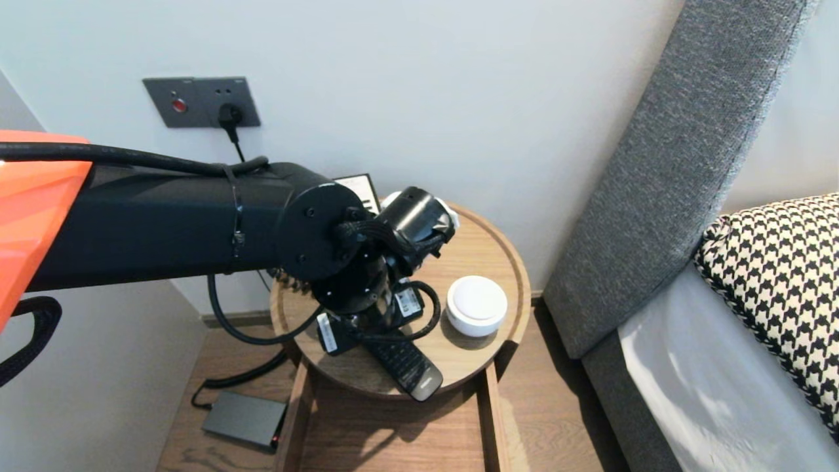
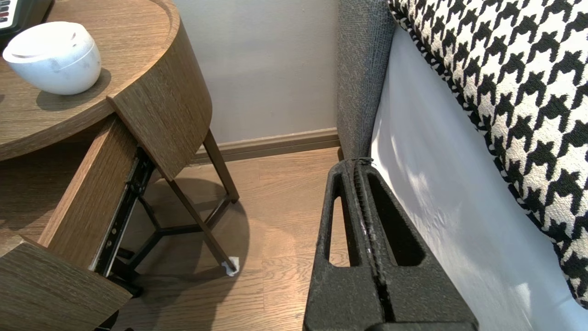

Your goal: Put the remote controls on the table in the drawer one by one

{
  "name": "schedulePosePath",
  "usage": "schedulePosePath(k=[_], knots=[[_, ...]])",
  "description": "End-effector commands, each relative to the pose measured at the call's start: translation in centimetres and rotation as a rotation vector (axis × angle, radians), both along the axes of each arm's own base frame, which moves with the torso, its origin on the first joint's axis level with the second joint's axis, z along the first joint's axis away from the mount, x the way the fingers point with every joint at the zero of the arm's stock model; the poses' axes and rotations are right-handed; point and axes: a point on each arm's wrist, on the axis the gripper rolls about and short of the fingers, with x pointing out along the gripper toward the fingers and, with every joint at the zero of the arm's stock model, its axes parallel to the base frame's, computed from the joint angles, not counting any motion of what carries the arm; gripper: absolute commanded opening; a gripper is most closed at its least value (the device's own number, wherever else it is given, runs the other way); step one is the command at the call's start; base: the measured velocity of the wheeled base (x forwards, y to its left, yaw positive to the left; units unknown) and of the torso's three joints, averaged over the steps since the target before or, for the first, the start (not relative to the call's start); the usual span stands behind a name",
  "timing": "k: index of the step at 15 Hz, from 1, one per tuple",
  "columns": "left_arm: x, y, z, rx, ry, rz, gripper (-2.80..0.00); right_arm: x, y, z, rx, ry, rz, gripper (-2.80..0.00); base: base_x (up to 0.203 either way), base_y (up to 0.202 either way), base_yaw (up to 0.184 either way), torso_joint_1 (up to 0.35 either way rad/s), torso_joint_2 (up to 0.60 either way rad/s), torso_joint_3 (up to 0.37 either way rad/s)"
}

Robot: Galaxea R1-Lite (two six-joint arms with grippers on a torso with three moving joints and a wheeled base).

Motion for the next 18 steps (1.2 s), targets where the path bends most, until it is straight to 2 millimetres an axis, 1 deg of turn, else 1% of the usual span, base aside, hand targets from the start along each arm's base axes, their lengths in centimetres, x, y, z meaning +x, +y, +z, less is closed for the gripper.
schedulePosePath(k=[1, 12, 13, 14, 18], knots=[[0.2, -0.2, -0.5, 0.010, 0.009, 0.007, 0.00, 0.2, 0.0, -0.8, 0.000, 0.028, 0.000, -2.80, 0.000, 0.000, 0.000, 0.000, 0.00, 0.000], [0.6, -0.8, -1.5, 0.029, 0.024, 0.003, 0.00, 0.2, 0.0, -0.8, 0.000, 0.027, 0.000, -2.80, 0.000, 0.000, 0.000, 0.000, 0.00, 0.000], [0.7, -0.8, -1.6, 0.030, 0.025, 0.003, -0.89, 0.2, 0.0, -0.8, 0.000, 0.026, 0.000, -2.80, 0.000, 0.000, 0.000, 0.000, 0.00, 0.000], [0.7, -0.8, -1.6, 0.031, 0.026, 0.003, -2.80, 0.2, 0.0, -0.8, 0.000, 0.027, 0.000, -2.80, 0.000, 0.000, 0.000, 0.000, 0.00, 0.000], [0.6, -0.8, -1.6, 0.031, 0.025, 0.001, -2.80, 0.2, 0.0, -0.8, 0.000, 0.027, 0.000, -2.80, 0.000, 0.000, 0.000, 0.000, 0.00, 0.000]])
